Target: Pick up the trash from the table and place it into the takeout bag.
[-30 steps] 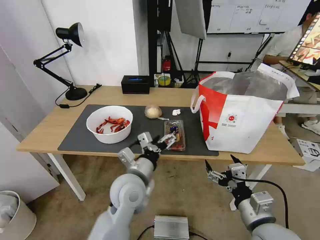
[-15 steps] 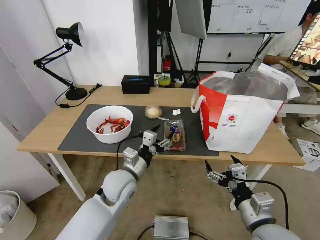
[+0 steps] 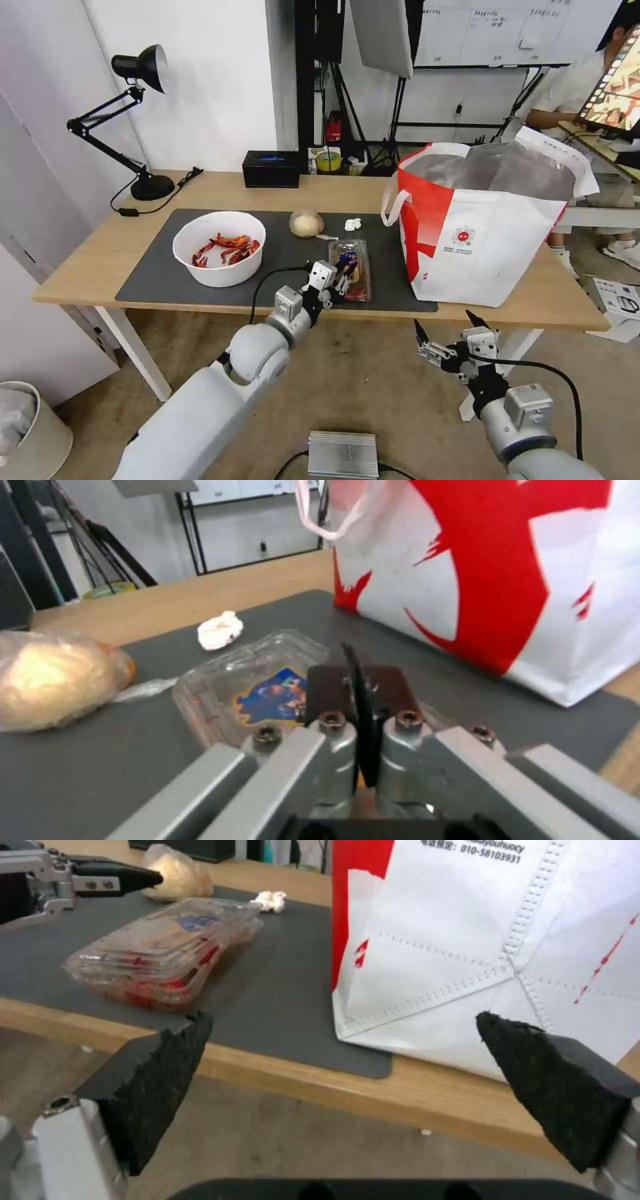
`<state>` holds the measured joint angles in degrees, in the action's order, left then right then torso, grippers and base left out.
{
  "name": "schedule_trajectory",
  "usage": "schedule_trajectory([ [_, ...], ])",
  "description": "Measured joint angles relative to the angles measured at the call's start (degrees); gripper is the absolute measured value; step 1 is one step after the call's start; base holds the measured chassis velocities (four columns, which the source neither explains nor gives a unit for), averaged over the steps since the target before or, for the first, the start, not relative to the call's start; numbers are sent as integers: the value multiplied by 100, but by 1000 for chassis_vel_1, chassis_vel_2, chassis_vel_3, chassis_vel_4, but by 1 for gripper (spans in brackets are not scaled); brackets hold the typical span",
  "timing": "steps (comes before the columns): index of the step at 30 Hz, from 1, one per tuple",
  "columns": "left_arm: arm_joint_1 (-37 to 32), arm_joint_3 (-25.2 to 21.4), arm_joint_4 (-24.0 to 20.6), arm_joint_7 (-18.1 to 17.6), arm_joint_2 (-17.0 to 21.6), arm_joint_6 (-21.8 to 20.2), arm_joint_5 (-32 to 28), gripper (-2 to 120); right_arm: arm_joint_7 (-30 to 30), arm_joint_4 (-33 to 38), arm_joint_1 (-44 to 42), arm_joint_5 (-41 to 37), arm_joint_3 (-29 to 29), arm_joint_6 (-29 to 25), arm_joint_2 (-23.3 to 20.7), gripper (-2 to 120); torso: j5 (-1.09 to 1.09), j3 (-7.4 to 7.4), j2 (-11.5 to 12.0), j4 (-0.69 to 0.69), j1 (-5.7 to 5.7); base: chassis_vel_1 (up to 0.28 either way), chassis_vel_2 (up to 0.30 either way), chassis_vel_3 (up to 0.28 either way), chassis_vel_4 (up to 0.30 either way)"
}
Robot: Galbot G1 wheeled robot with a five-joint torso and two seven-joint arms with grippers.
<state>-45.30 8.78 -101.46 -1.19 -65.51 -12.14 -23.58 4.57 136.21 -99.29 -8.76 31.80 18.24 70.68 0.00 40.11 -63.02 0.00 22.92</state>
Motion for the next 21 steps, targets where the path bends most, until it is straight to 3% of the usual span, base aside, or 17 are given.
schedule_trajectory([
  [11, 185, 251, 72, 129, 377, -36, -9, 0, 25, -137, 185, -161, 3, 28, -92, 100, 0, 0, 0, 1, 0, 0, 0, 0, 0],
  [21, 127, 301, 163, 152, 400, 2, 71, 0, 85, -222, 362, -505, -1, 82, -210, 100, 0, 0, 0, 0, 0, 0, 0, 0, 0],
])
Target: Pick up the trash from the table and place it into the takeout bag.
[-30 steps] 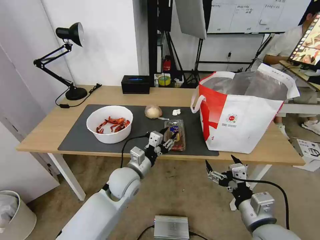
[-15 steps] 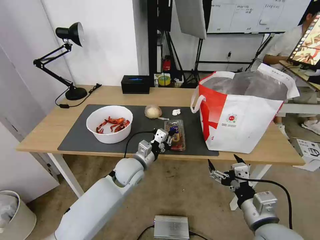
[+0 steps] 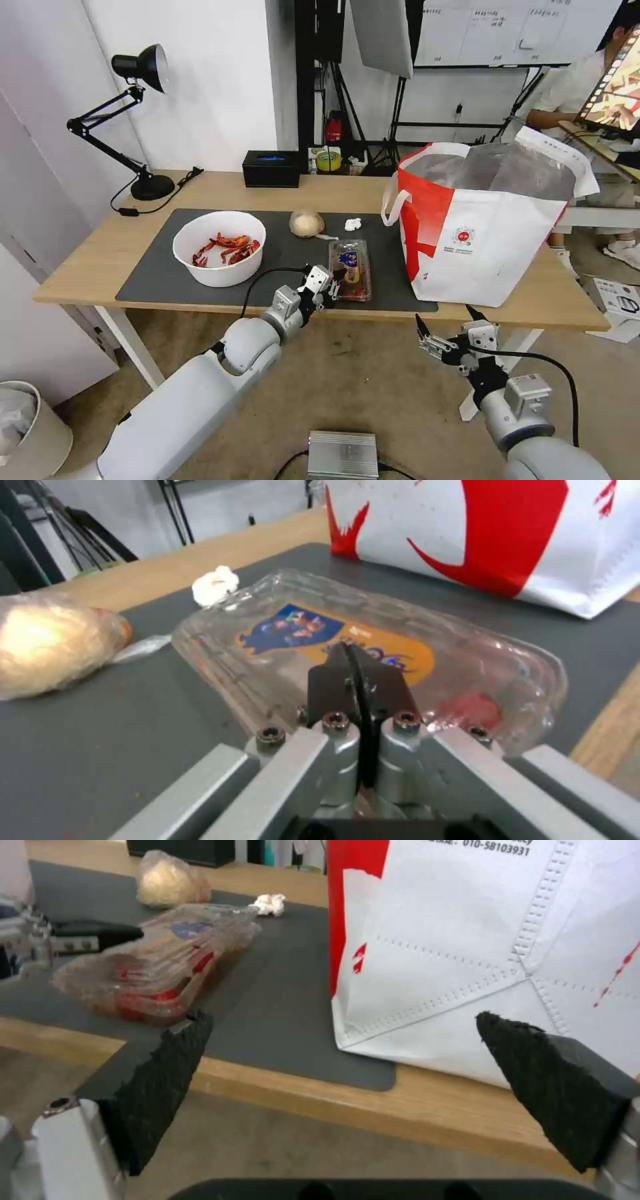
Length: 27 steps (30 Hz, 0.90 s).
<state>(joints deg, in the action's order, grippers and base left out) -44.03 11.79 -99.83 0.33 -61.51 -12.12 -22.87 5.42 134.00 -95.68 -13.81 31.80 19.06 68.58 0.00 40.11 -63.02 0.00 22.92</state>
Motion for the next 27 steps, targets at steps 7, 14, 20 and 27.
schedule_trajectory([
  [7, 18, 97, 33, 1, 14, 19, 22, 0, 313, -10, 355, -1733, 7, 138, -97, 100, 0, 0, 0, 1, 0, 0, 0, 0, 0],
  [14, 155, 351, 115, -4, -13, 61, 21, 0, 491, -45, 663, -3417, 78, 26, -107, 100, 0, 0, 0, 0, 0, 0, 0, 0, 0],
  [20, 218, 424, 171, -20, -22, 96, 14, 0, 532, -209, 1004, -4309, 22, -210, -58, 100, 0, 0, 0, 0, 0, 0, 0, 0, 0],
  [27, 264, 410, 169, -37, 17, 111, -10, 0, 542, -386, 1303, -4658, -94, -301, -13, 100, 0, 0, 0, 0, 0, 0, 0, 0, 0],
])
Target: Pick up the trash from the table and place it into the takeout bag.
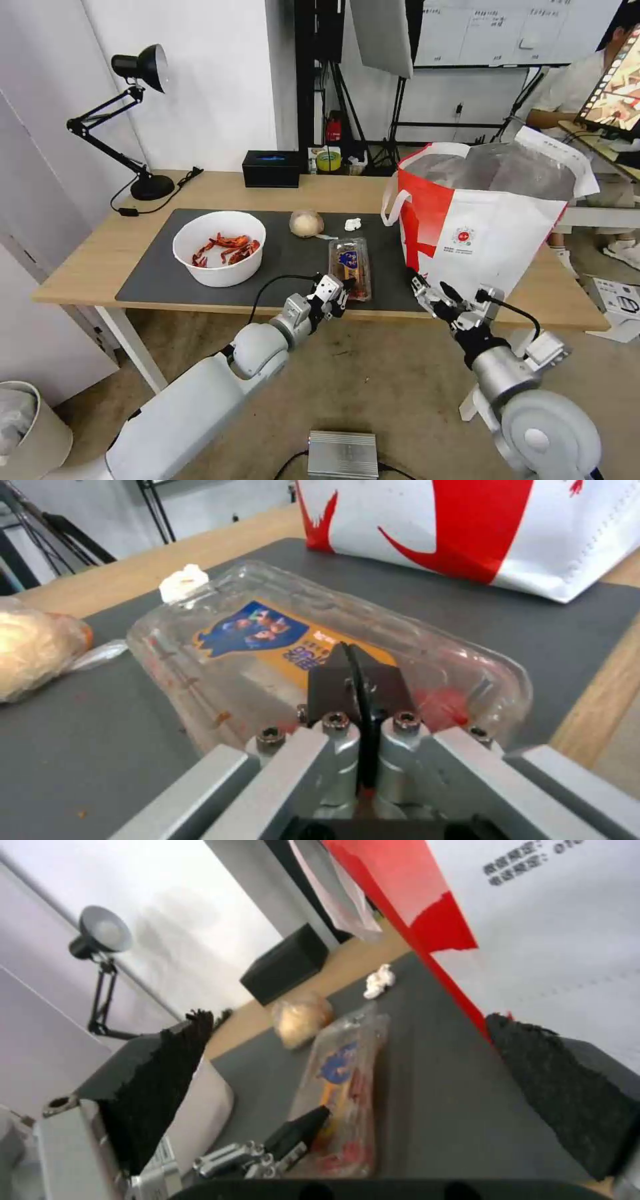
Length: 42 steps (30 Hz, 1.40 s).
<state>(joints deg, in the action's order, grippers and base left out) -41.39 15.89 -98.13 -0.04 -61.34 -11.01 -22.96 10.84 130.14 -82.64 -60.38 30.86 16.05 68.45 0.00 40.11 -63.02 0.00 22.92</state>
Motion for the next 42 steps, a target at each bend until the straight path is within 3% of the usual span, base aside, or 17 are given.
schedule_trajectory([
  [28, -18, -9, -34, -173, 7, 26, -141, 0, 443, -1096, 1105, -1640, -478, 371, 215, 100, 0, -1, 0, 0, -1, 0, 0, 0, 0],
  [42, -123, -90, -67, -221, 8, 35, -192, 0, 927, -1739, 2001, -1928, -825, 846, 461, 100, 0, 0, 0, 0, -1, 0, 0, 0, 0],
])
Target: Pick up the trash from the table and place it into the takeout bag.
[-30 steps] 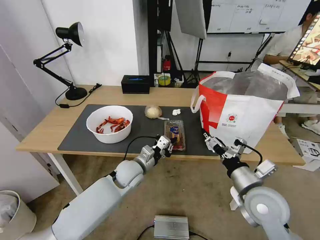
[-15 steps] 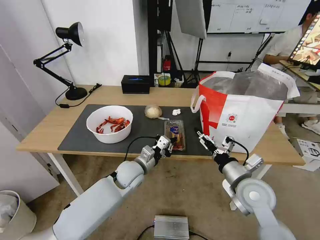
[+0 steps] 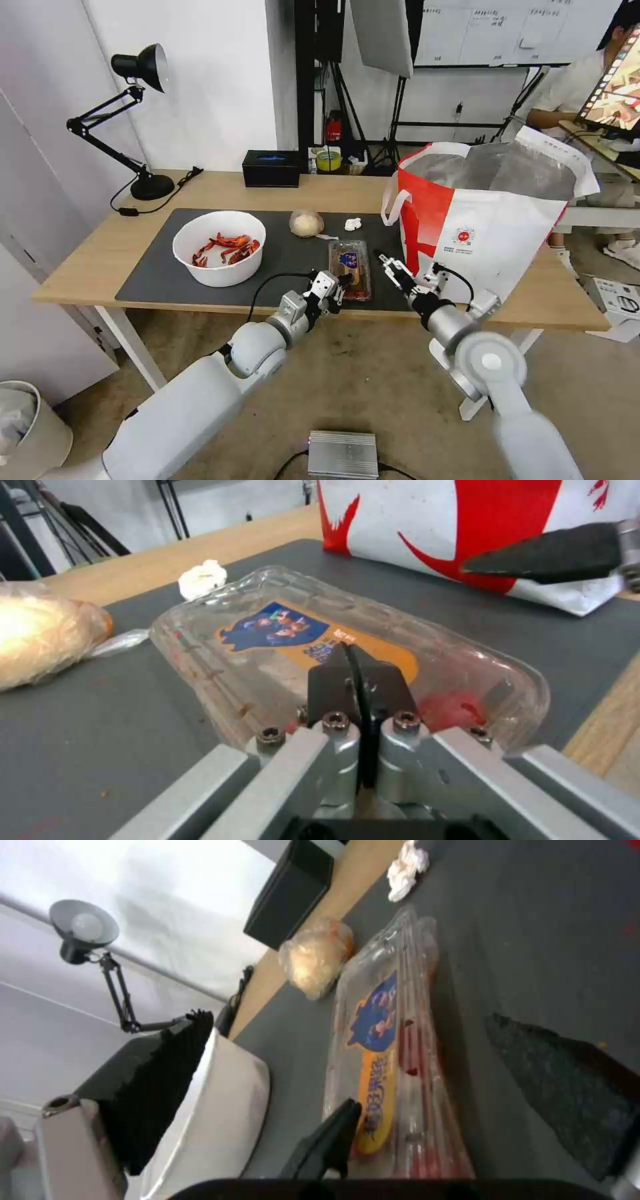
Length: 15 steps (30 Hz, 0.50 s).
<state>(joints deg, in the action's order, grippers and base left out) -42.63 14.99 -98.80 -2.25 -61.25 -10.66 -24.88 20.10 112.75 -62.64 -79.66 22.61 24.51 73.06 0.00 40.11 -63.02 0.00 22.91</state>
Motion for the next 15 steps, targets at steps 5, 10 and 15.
schedule_trajectory([
  [5, -58, -23, -10, -15, -19, 17, 0, 0, 244, -212, 310, 13, -88, 50, 155, 100, 0, 0, 0, 1, 1, 0, 0, 0, 0],
  [10, -89, -24, -12, -25, -26, 25, 3, 0, 653, -394, 569, 25, -143, 199, 223, 100, 0, 0, 0, 1, 1, 0, 0, 0, 0],
  [15, -89, -33, -17, -27, -6, 58, 4, 0, 829, -511, 684, 16, -133, 532, 301, 100, 0, 0, 0, 0, 1, 0, 0, 0, 0],
])
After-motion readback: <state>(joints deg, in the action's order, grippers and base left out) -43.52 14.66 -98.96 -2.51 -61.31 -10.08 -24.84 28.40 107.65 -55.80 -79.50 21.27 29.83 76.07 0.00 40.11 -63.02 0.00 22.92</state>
